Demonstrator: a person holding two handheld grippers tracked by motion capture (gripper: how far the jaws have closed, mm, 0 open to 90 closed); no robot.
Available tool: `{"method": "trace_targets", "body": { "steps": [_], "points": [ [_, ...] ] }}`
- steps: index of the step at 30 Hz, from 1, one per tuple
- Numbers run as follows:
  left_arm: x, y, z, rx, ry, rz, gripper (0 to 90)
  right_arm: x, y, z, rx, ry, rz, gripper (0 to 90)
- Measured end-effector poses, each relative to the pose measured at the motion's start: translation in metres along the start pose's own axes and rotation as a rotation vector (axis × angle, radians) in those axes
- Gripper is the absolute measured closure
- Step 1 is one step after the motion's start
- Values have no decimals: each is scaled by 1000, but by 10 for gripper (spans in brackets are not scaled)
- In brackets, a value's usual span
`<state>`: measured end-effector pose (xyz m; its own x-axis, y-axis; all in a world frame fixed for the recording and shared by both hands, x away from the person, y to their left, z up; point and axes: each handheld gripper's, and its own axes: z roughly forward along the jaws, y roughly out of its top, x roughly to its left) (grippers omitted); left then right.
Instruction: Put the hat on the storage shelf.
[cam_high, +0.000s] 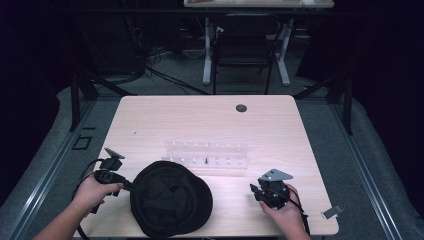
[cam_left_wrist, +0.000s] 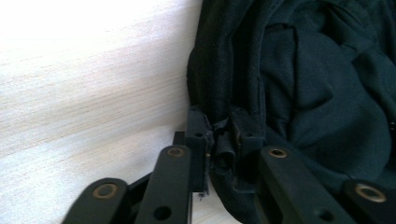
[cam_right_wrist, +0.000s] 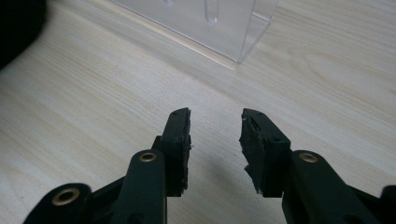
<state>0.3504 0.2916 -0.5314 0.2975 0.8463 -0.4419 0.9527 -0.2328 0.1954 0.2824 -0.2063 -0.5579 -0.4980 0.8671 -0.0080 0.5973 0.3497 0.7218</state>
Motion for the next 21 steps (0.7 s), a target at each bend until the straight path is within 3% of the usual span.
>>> {"method": "trace_targets", "body": {
  "steps": [7, 16, 21],
  "points": [
    [-5, 2, -7, 16, -17, -7, 864, -1, 0, 0, 2, 2, 3, 623],
    [-13, 4, -30, 17, -72, -11, 873, -2, 0, -1, 9, 0, 5, 622],
    [-19, 5, -39, 14, -81, -21, 874, -2, 0, -1, 4, 5, 7, 622]
  ]
}}
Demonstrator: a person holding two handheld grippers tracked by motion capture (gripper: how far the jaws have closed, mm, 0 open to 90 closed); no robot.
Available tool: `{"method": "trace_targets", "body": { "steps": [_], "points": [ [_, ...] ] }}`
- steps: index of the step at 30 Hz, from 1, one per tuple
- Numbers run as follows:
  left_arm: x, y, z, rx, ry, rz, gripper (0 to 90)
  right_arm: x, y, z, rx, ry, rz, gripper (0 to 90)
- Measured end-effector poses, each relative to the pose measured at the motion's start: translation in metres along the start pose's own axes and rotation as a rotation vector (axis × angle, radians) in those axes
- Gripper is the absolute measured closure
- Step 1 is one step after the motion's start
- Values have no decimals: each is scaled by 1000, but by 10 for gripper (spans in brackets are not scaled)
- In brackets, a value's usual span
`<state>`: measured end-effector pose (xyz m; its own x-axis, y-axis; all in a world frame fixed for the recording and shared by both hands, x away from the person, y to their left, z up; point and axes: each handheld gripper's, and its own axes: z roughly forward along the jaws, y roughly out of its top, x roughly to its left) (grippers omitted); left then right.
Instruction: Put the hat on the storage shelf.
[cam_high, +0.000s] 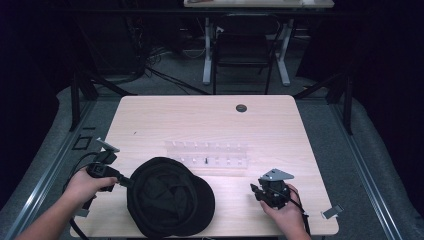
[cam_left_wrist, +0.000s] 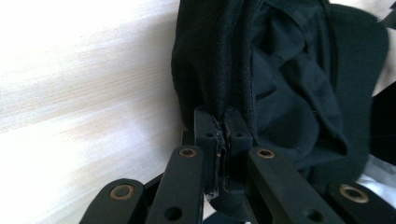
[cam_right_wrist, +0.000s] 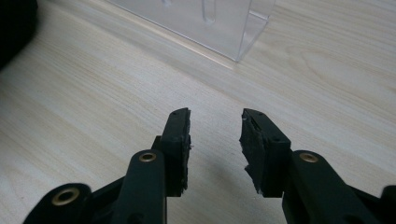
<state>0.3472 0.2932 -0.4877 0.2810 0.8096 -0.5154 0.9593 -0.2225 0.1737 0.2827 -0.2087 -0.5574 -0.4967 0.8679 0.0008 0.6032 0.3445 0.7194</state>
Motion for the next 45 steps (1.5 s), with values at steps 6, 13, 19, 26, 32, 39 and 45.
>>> {"method": "trace_targets", "body": {
  "steps": [6, 13, 19, 26, 32, 39, 45],
  "points": [
    [-8, 2, -11, 1, -36, -25, 875, -1, 0, 0, 3, 1, 6, 621],
    [-16, 3, -24, -14, -119, -61, 877, -1, 0, -1, -7, 2, 13, 618],
    [-21, 4, -34, -29, -194, -99, 880, -2, 0, -1, -8, 0, 11, 617],
    [-32, 6, -50, -53, -238, -83, 881, -3, 0, -1, -8, 1, 9, 615],
    [-39, 6, -59, -69, -267, -85, 881, -3, 0, -2, -6, 1, 6, 614],
    [-44, 5, -66, -83, -291, -84, 882, -3, 0, -2, -4, -5, 11, 614],
    [-50, 6, -71, -98, -314, -74, 882, -3, 0, -2, -4, -3, 10, 611]
  ]
}}
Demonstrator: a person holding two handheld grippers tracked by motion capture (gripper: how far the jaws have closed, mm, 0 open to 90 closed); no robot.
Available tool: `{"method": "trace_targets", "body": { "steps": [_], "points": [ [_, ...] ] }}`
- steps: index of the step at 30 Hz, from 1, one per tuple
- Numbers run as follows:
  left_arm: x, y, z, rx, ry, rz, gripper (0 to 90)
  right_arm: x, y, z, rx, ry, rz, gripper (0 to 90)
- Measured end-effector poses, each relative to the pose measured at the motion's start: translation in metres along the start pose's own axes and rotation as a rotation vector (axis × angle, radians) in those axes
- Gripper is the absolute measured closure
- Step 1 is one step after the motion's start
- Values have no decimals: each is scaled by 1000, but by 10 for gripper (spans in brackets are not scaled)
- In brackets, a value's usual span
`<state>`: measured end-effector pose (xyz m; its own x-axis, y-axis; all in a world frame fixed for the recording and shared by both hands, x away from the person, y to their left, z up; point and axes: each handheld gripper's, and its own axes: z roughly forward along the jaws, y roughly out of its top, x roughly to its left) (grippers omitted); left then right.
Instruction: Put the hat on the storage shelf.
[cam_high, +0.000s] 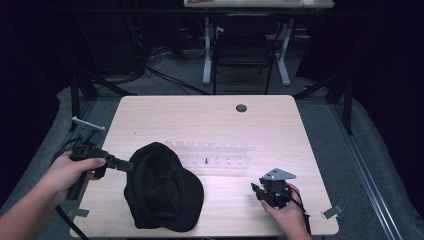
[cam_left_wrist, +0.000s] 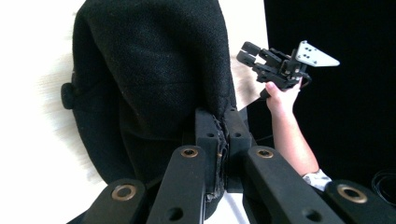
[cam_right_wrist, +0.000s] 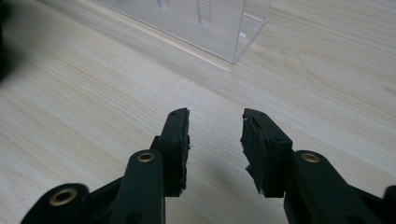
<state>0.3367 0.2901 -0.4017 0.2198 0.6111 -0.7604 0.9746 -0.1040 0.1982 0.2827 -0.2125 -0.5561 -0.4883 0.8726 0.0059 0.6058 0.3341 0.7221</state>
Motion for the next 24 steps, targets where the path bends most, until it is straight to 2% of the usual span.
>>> {"method": "trace_targets", "body": {
  "steps": [6, 9, 12, 16, 24],
  "points": [
    [-10, -1, -4, -22, -41, 1, 882, 0, 0, 0, -6, 0, 0, 607],
    [-16, -1, -8, -34, -61, 15, 882, 0, 0, 0, -10, 4, 3, 607],
    [-22, 1, -14, -50, -62, 37, 882, 0, 0, 0, -12, 5, 5, 607],
    [-29, 2, -21, -76, -61, 38, 883, 0, 0, 0, -8, 4, 5, 605],
    [-31, 4, -34, -111, -53, 38, 882, -1, 0, 0, -11, 7, 8, 603]
  ]
}}
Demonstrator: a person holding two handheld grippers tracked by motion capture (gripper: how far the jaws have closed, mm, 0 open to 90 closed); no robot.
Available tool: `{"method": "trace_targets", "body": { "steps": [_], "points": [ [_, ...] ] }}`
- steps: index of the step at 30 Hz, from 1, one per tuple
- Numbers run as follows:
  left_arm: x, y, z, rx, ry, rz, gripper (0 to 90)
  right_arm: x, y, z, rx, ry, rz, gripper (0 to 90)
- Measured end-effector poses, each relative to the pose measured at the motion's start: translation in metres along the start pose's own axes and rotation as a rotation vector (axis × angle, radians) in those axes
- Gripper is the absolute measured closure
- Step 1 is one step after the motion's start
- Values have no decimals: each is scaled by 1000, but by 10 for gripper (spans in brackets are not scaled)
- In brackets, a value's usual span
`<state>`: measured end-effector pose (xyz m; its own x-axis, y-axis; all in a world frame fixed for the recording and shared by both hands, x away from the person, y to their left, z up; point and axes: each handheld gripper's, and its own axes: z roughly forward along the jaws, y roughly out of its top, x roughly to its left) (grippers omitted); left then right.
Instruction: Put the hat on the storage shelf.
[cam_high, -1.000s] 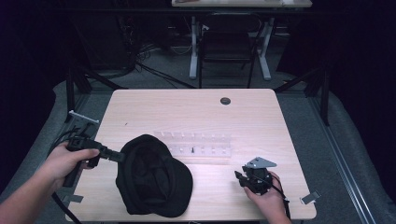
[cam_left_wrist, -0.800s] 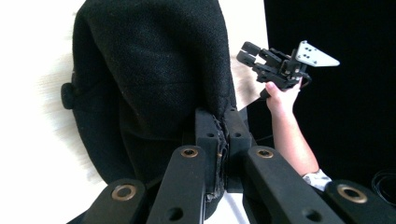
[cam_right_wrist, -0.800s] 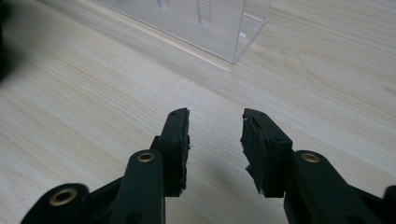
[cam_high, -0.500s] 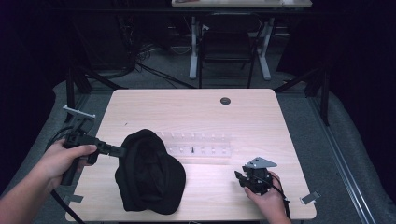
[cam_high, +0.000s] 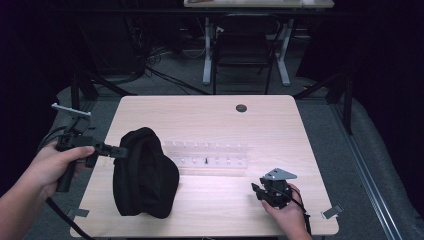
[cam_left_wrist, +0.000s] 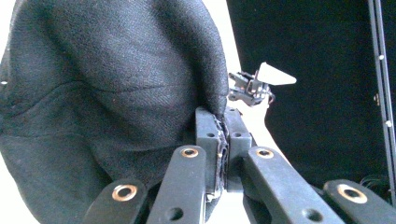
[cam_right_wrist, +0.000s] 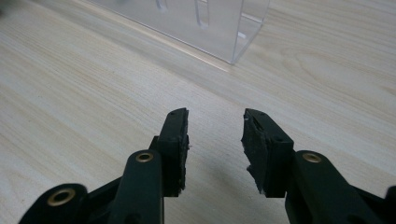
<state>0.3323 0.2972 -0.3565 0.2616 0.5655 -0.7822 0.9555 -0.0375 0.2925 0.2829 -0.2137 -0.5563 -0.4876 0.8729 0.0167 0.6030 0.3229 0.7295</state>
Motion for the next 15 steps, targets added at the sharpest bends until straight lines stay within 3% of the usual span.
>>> {"method": "trace_targets", "body": {
  "steps": [9, 15],
  "points": [
    [-10, 6, -20, -65, -17, 15, 882, 0, 0, 0, 1, -3, 0, 603],
    [-15, 10, -24, -91, -31, 22, 883, 0, 0, 0, 1, -3, 4, 602]
  ]
}}
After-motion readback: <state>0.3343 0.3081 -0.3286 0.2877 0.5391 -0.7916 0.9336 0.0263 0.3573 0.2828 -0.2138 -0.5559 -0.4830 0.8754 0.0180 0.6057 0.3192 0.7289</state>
